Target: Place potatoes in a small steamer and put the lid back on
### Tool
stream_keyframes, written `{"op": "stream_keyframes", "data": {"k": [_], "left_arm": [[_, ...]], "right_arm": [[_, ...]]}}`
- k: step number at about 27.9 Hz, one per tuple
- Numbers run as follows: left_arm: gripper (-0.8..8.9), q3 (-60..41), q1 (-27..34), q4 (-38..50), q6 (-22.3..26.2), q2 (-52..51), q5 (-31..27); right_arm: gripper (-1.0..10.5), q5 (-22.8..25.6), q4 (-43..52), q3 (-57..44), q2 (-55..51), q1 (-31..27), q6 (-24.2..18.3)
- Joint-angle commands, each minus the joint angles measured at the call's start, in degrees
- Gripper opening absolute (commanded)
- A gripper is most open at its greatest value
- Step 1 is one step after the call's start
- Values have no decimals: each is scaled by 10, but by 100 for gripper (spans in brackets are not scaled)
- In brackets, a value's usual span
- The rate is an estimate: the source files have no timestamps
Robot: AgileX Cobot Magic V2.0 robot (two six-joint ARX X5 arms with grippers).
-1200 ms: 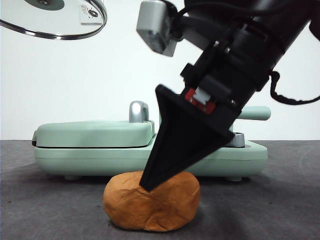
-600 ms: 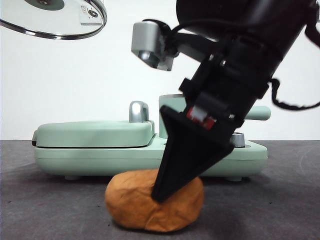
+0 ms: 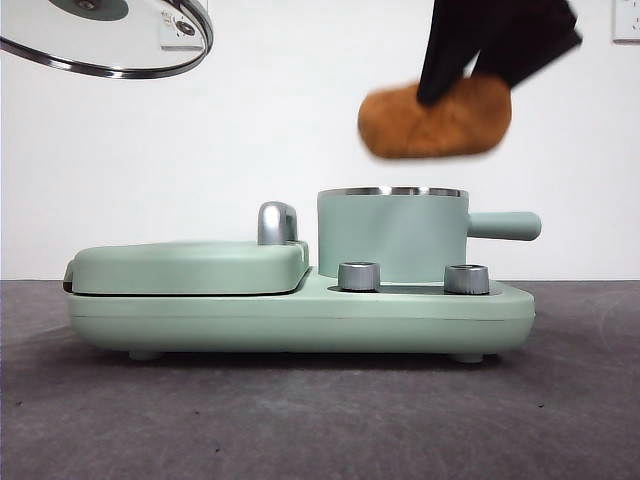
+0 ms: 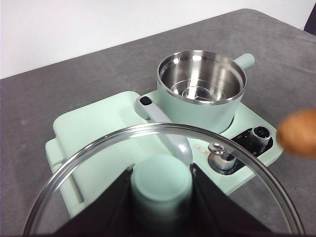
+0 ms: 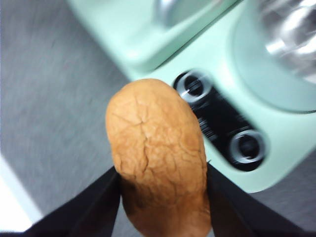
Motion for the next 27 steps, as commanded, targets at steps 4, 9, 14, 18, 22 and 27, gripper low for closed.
{"op": "stream_keyframes", "data": {"k": [4, 9, 14, 18, 22, 27], "left_arm": [[14, 9, -3, 21, 4, -1, 0], [14, 9, -3, 22, 4, -1, 0], [14, 9, -3, 21, 4, -1, 0], [14, 9, -3, 21, 4, -1, 0], [14, 9, -3, 21, 4, -1, 0], [14, 9, -3, 21, 4, -1, 0]], "right_arm": [[165, 0, -1, 101, 58, -45, 14], [165, 1, 1, 175, 136, -76, -8], [165, 1, 22, 236, 216, -95, -19], [165, 1, 44, 268, 269, -106, -23], [165, 0, 57, 288, 314, -114, -23], [165, 1, 69, 290, 345, -122, -24]]}}
